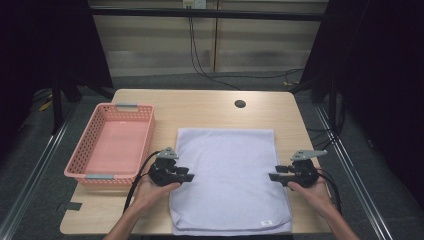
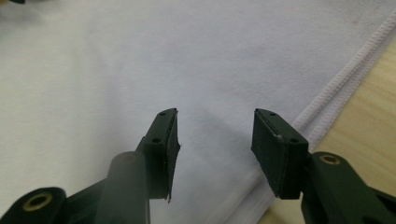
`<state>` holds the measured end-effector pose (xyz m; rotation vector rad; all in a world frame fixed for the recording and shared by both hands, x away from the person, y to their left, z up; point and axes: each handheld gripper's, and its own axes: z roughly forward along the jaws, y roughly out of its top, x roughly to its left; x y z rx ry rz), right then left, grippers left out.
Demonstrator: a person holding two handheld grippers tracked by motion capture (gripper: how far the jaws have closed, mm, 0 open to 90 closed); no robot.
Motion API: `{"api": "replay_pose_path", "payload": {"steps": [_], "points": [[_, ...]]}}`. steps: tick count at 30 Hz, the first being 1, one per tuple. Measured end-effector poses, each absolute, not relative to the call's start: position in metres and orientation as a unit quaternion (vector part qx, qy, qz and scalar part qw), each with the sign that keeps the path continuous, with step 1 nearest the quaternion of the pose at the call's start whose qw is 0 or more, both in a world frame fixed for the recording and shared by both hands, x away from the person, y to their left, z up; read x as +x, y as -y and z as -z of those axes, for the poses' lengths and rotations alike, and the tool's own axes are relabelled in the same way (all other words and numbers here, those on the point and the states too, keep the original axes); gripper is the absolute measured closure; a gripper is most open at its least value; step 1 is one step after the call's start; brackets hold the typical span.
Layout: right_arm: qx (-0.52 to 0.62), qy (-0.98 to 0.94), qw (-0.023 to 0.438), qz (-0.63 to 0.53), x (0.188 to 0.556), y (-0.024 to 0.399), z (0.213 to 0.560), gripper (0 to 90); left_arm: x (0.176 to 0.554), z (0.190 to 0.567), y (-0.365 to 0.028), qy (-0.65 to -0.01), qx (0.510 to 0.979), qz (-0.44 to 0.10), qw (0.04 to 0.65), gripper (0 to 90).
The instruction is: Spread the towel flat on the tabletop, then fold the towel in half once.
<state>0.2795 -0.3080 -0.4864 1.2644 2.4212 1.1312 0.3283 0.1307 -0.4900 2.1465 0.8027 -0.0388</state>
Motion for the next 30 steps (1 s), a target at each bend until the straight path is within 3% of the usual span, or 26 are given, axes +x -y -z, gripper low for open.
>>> {"api": "replay_pose_path", "payload": {"steps": [7,17,26,30], "points": [[0.416,-0.833,0.111,-0.348,0.288,0.296,0.498,48.7,0.324,0.498,-0.126,-0.318,0.862,0.002,0.395,60.4],[0.399,-0.846,0.099,-0.339,0.26,0.305,0.495,76.8,0.293,0.497,-0.121,-0.273,0.881,-0.014,0.387,76.6],[0.391,-0.853,0.076,-0.338,0.232,0.314,0.492,79.0,0.27,0.496,-0.123,-0.268,0.881,0.032,0.39,76.3],[0.38,-0.861,0.07,-0.33,0.215,0.314,0.49,78.5,0.247,0.494,-0.124,-0.258,0.885,0.036,0.386,71.8]]}}
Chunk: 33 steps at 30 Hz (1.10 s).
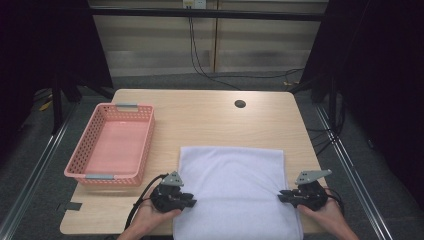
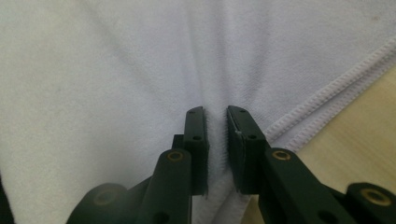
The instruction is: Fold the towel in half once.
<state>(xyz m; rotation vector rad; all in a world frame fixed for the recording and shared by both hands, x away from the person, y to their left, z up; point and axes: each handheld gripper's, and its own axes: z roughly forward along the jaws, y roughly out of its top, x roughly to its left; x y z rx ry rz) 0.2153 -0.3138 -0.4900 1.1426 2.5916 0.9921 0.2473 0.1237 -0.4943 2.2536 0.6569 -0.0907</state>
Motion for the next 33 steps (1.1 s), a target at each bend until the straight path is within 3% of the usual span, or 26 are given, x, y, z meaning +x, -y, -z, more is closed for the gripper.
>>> {"api": "replay_pose_path", "payload": {"steps": [6,10,14,16,25,33], "points": [[0.351,-0.88,0.074,-0.312,0.193,0.31,0.486,77.7,0.228,0.49,-0.122,-0.235,0.895,0.045,0.376,65.7],[0.356,-0.871,0.078,-0.329,0.198,0.311,0.485,65.2,0.245,0.482,-0.125,-0.253,0.884,0.026,0.392,57.4],[0.364,-0.851,0.118,-0.36,0.216,0.316,0.472,58.1,0.273,0.474,-0.128,-0.274,0.869,-0.008,0.413,55.4],[0.382,-0.838,0.123,-0.37,0.228,0.32,0.469,57.0,0.29,0.474,-0.126,-0.295,0.854,0.01,0.429,55.9],[0.42,-0.82,0.168,-0.351,0.299,0.329,0.468,52.7,0.338,0.478,-0.104,-0.299,0.862,-0.028,0.408,55.7],[0.442,-0.81,0.148,-0.356,0.335,0.33,0.479,45.6,0.358,0.478,-0.105,-0.315,0.854,-0.042,0.413,48.8]]}}
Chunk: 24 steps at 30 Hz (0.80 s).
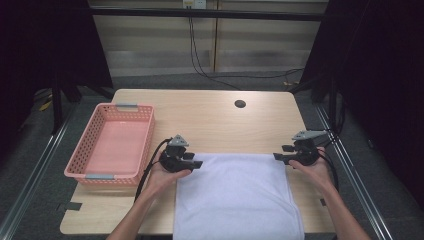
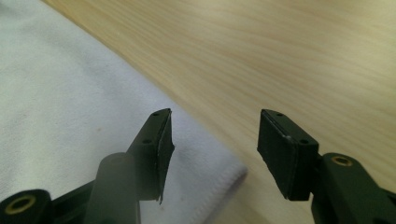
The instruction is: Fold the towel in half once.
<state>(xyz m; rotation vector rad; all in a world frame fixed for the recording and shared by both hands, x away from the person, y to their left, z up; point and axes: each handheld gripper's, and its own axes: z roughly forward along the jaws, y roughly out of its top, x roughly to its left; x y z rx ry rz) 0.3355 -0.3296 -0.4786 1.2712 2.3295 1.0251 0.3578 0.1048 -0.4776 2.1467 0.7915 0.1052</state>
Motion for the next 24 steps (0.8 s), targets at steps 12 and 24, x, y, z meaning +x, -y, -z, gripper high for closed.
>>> {"api": "replay_pose_path", "payload": {"steps": [12,24], "points": [[0.448,-0.819,0.153,-0.324,0.337,0.337,0.496,46.7,0.361,0.491,-0.116,-0.35,0.845,-0.047,0.402,39.4],[0.434,-0.824,0.125,-0.342,0.336,0.336,0.5,66.6,0.371,0.5,-0.12,-0.368,0.836,-0.057,0.402,37.2]]}}
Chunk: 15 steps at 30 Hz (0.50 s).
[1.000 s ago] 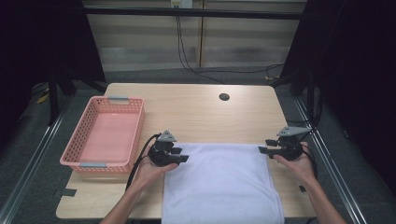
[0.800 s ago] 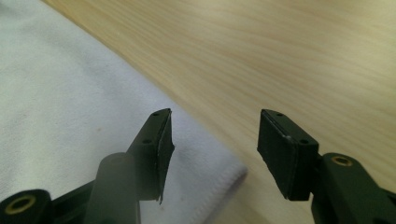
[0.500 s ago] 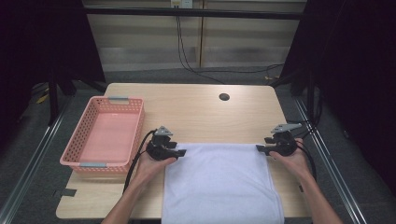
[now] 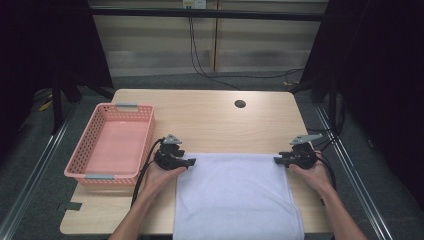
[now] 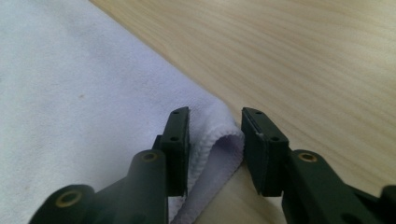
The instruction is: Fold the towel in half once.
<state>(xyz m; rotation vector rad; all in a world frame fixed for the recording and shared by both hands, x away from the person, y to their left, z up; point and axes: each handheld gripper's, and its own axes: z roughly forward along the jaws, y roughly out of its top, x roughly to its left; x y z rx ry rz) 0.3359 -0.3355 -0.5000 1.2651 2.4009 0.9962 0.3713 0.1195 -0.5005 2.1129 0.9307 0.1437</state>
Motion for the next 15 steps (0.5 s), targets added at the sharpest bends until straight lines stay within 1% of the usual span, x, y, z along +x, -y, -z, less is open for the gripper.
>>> {"api": "replay_pose_path", "payload": {"steps": [3,6,7,8,9,12,14,15], "points": [[0.437,-0.823,0.115,-0.345,0.336,0.335,0.5,72.6,0.372,0.501,-0.12,-0.37,0.833,-0.065,0.405,38.4],[0.437,-0.823,0.107,-0.347,0.335,0.335,0.499,77.8,0.374,0.5,-0.125,-0.375,0.829,-0.061,0.411,37.4],[0.437,-0.823,0.106,-0.348,0.335,0.334,0.5,78.2,0.374,0.499,-0.126,-0.381,0.826,-0.069,0.409,37.9],[0.437,-0.823,0.105,-0.347,0.335,0.335,0.499,79.0,0.375,0.498,-0.129,-0.385,0.825,-0.084,0.404,34.7],[0.437,-0.822,0.103,-0.35,0.336,0.335,0.5,79.2,0.376,0.498,-0.131,-0.39,0.821,-0.082,0.409,33.4],[0.438,-0.822,0.103,-0.348,0.336,0.335,0.5,79.8,0.381,0.506,-0.134,-0.39,0.824,-0.076,0.403,34.1],[0.439,-0.822,0.101,-0.349,0.336,0.335,0.5,79.8,0.382,0.505,-0.136,-0.388,0.826,-0.07,0.403,36.4],[0.44,-0.821,0.101,-0.349,0.336,0.335,0.5,79.8,0.381,0.505,-0.136,-0.38,0.828,-0.062,0.407,41.1]]}}
